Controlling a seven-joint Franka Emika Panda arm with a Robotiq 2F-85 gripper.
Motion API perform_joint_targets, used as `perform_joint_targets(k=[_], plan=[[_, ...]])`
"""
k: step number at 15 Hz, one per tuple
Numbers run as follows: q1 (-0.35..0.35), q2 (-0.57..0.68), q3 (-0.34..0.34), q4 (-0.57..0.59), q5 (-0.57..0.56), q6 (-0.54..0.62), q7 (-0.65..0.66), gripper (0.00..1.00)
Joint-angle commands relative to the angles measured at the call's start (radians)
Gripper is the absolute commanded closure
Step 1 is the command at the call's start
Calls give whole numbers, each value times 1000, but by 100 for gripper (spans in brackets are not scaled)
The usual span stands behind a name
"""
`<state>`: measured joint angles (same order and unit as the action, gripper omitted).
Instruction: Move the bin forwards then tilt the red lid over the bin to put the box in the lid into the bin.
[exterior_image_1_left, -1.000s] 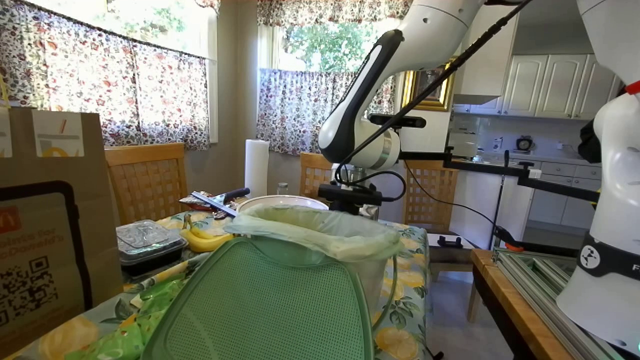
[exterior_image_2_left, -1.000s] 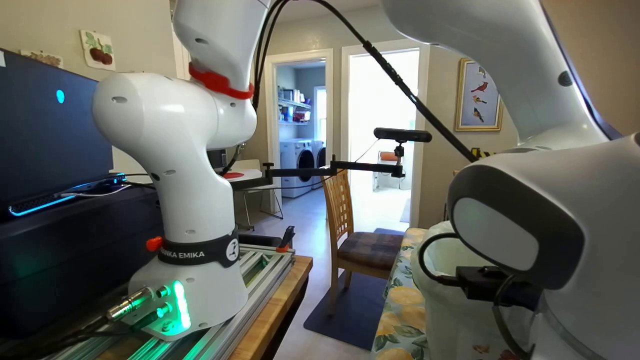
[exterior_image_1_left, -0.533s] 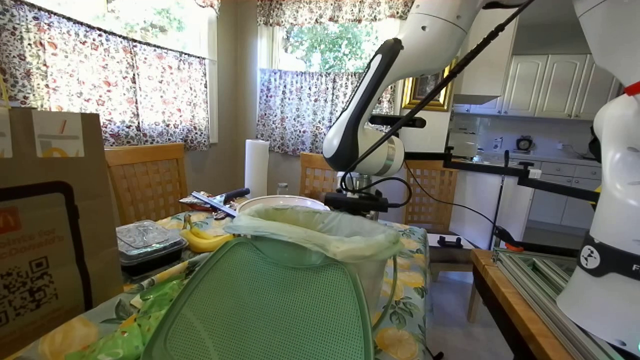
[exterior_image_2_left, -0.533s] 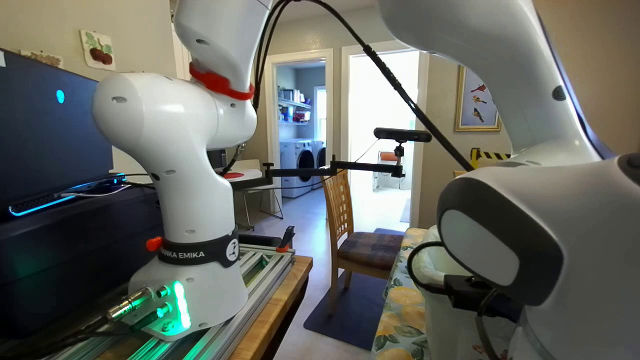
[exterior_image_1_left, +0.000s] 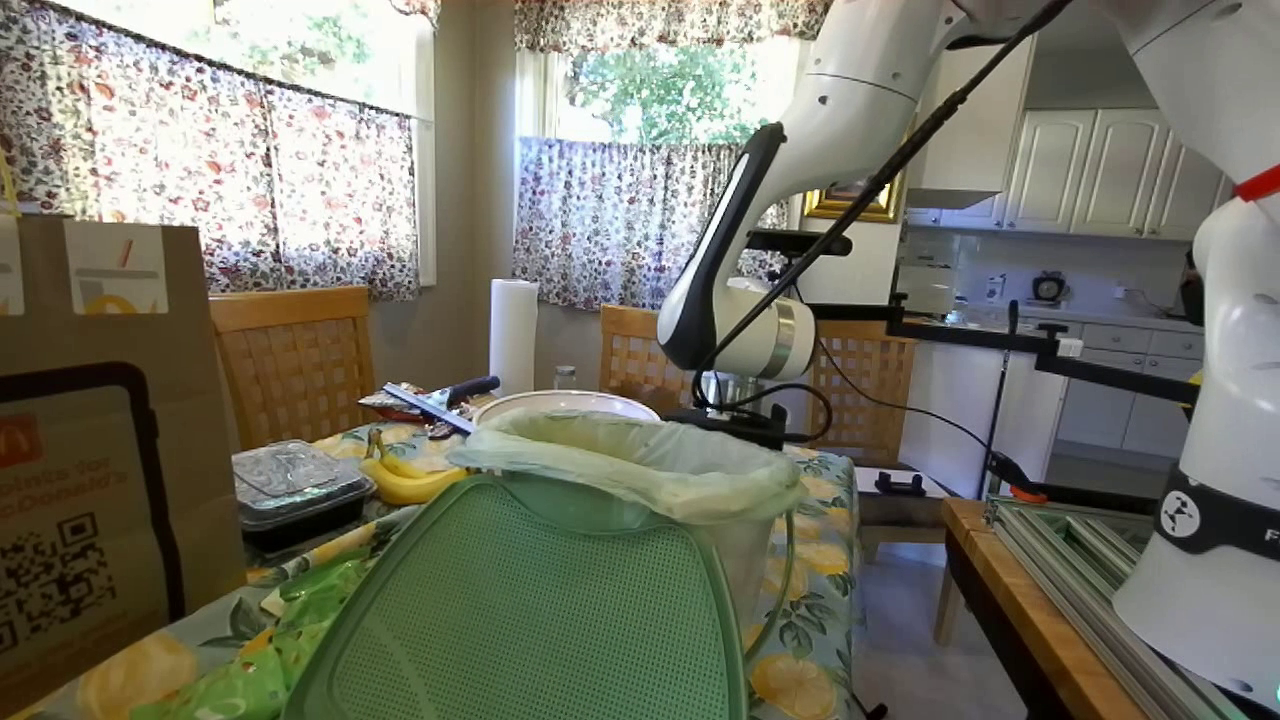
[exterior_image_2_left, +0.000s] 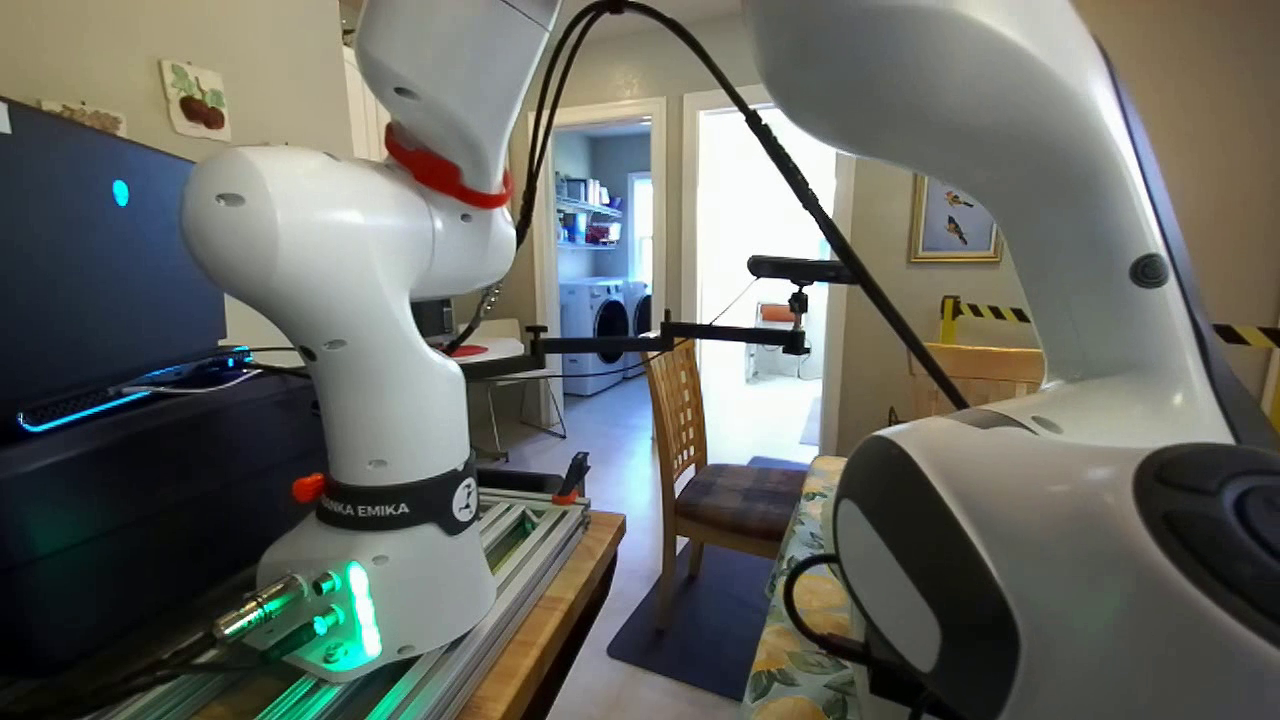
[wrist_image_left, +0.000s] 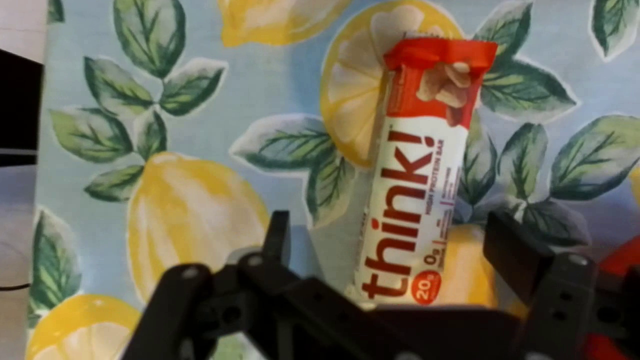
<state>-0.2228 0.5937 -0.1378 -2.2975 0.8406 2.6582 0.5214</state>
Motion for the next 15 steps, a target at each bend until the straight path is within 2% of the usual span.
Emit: perform_joint_targets(k=[1,2,6,9,10,15], plan=[[-19,22,11,11,82,15,-64,12],[-17,27,12,14,96,15,-69,27],[-4,42,14,25,134,29,-84,60],[2,23,12,21,153,35,-98,81],[7,13,10,15,155,38,-99,85],[33,9,-3,8,130,48,-80,85]])
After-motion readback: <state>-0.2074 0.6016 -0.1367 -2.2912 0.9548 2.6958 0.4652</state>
